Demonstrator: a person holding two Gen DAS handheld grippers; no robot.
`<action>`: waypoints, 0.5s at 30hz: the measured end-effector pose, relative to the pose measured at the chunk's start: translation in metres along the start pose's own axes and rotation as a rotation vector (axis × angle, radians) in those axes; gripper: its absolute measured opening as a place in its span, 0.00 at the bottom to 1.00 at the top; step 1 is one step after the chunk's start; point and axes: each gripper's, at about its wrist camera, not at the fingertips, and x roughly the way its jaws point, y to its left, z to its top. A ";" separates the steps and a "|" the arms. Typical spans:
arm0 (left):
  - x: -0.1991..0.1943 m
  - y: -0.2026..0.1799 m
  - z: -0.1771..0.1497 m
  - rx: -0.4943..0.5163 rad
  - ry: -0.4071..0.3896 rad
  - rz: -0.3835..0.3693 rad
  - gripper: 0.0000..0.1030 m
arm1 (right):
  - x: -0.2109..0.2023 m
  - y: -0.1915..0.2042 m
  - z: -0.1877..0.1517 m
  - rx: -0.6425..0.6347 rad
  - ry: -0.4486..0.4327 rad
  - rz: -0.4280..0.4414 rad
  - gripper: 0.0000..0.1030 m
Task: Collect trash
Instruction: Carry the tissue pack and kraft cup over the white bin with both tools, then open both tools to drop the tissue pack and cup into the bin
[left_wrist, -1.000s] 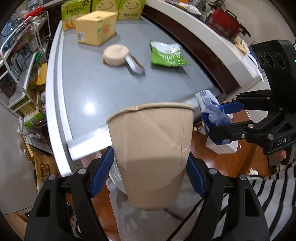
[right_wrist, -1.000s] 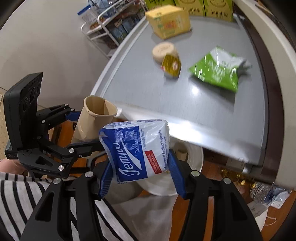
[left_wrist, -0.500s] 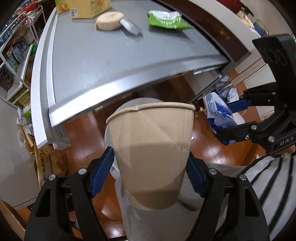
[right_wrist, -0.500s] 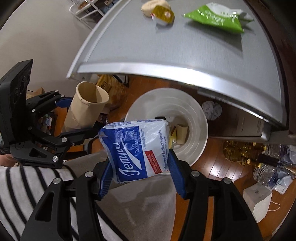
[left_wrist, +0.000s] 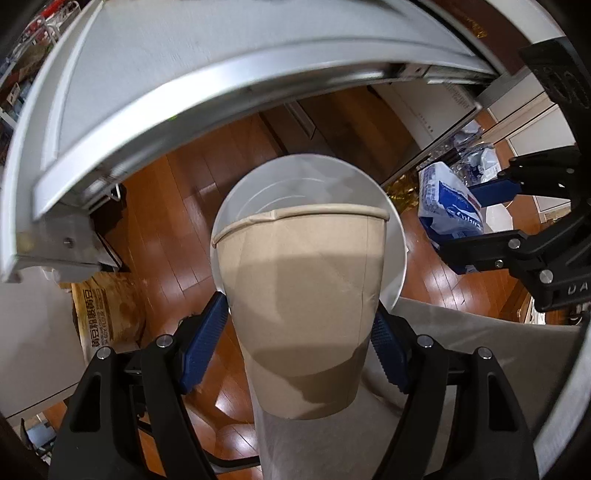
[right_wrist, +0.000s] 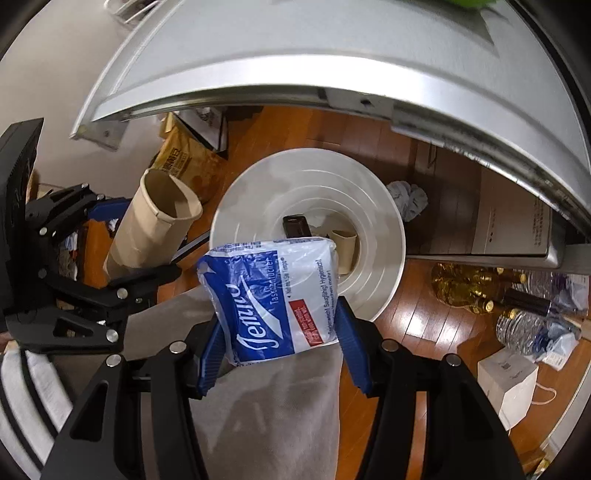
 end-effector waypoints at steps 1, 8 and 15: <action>0.004 0.000 0.001 0.002 0.007 0.005 0.73 | 0.002 -0.001 0.001 0.010 0.001 -0.003 0.52; 0.020 0.001 0.006 0.021 0.041 0.022 0.73 | 0.015 -0.005 0.008 0.059 0.006 -0.028 0.52; 0.019 -0.005 0.010 0.037 0.042 0.035 0.73 | 0.019 -0.005 0.011 0.052 0.003 -0.046 0.52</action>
